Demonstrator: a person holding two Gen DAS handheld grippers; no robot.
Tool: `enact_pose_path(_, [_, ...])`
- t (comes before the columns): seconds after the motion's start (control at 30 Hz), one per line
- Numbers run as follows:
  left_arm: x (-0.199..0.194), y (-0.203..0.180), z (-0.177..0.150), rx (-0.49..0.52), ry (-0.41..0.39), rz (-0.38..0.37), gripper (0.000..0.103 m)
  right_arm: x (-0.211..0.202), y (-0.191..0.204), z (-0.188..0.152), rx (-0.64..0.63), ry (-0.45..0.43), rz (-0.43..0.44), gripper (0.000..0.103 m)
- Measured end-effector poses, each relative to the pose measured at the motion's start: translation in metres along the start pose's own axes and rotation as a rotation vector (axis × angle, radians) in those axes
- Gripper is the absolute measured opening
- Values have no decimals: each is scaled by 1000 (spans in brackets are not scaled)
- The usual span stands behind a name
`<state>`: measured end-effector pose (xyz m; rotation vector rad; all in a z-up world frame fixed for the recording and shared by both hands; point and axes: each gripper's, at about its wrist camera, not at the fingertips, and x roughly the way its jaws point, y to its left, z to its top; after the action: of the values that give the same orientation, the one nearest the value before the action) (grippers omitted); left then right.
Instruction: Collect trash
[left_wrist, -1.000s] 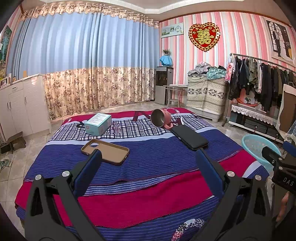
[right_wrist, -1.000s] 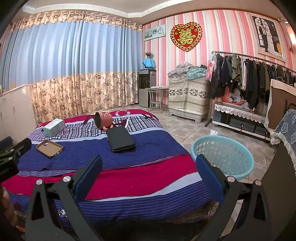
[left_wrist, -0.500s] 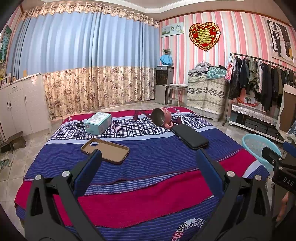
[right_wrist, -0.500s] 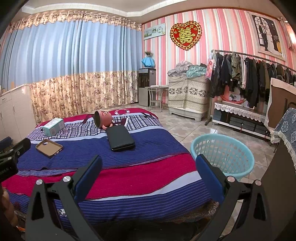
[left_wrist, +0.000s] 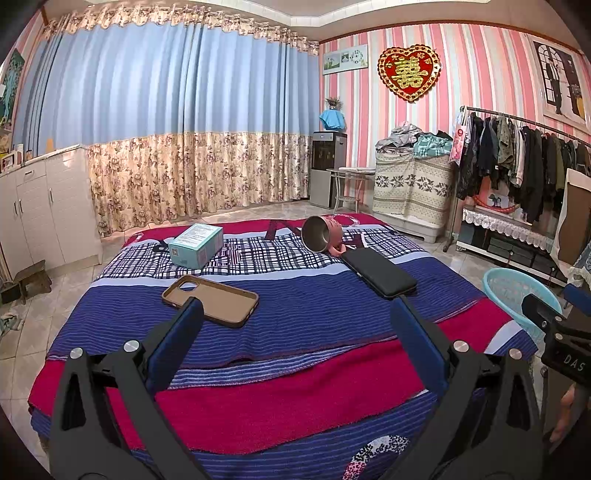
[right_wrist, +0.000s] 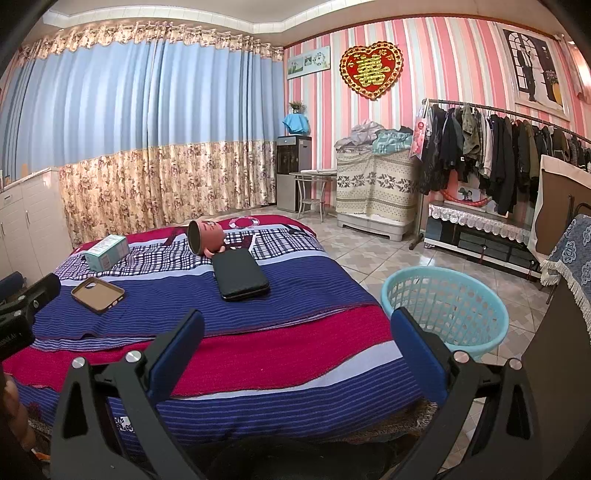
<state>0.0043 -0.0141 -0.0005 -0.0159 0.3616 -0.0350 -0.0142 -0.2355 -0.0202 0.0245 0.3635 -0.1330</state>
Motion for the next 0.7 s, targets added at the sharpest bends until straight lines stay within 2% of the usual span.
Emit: enact_pose_path(0.7, [7,-3,-8,9,7,0,98,0,0,-1,1,1,0,98])
